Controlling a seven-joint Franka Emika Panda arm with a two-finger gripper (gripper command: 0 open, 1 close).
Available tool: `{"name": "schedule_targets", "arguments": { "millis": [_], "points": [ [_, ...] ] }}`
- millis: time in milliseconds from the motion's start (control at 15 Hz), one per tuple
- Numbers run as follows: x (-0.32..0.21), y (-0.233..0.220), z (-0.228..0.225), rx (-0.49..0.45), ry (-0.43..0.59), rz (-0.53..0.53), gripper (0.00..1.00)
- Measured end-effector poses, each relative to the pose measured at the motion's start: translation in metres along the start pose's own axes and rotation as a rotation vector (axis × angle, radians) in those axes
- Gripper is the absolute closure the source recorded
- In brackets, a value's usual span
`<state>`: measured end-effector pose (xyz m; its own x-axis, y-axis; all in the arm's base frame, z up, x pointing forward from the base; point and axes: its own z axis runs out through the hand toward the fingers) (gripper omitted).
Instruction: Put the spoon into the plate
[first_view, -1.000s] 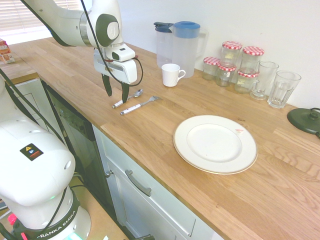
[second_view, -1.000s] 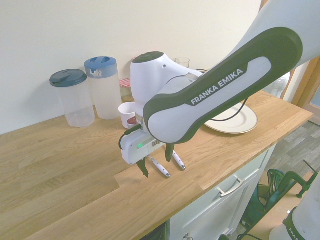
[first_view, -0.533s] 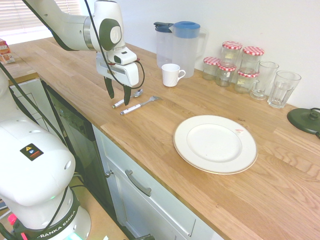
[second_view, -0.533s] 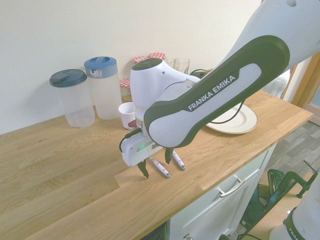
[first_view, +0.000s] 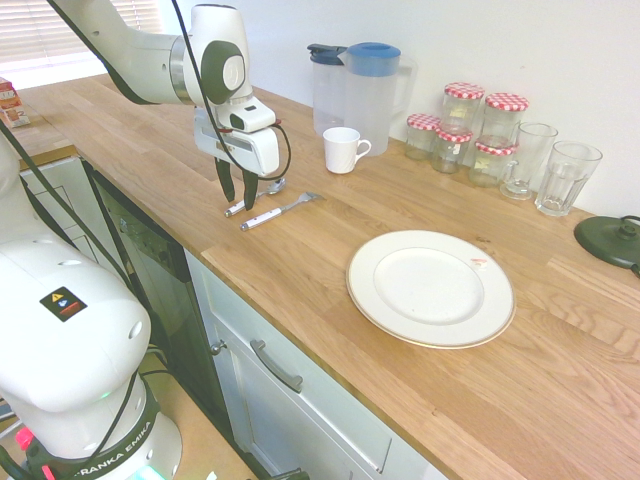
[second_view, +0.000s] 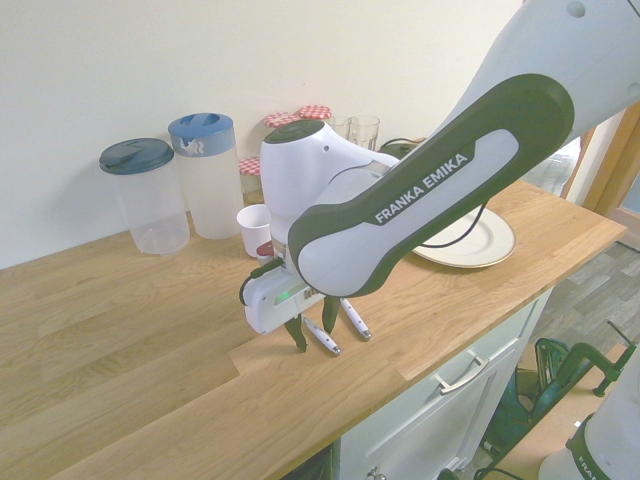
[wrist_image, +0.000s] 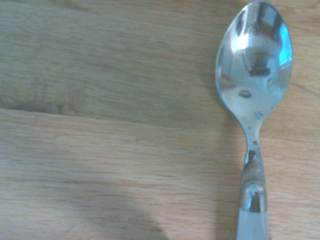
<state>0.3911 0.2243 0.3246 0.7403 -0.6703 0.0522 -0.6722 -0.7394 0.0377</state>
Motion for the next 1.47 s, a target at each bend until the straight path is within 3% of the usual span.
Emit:
{"name": "schedule_targets", "arguments": {
  "millis": [1000, 1267, 1467],
  "points": [
    [0.002, -0.001, -0.005, 0.01, 0.007, 0.003, 1.0],
    [0.02, 0.001, -0.059, 0.091, 0.042, 0.046, 1.0],
    [0.057, 0.034, -0.092, 0.11, 0.051, 0.098, 1.0]
  ]
}}
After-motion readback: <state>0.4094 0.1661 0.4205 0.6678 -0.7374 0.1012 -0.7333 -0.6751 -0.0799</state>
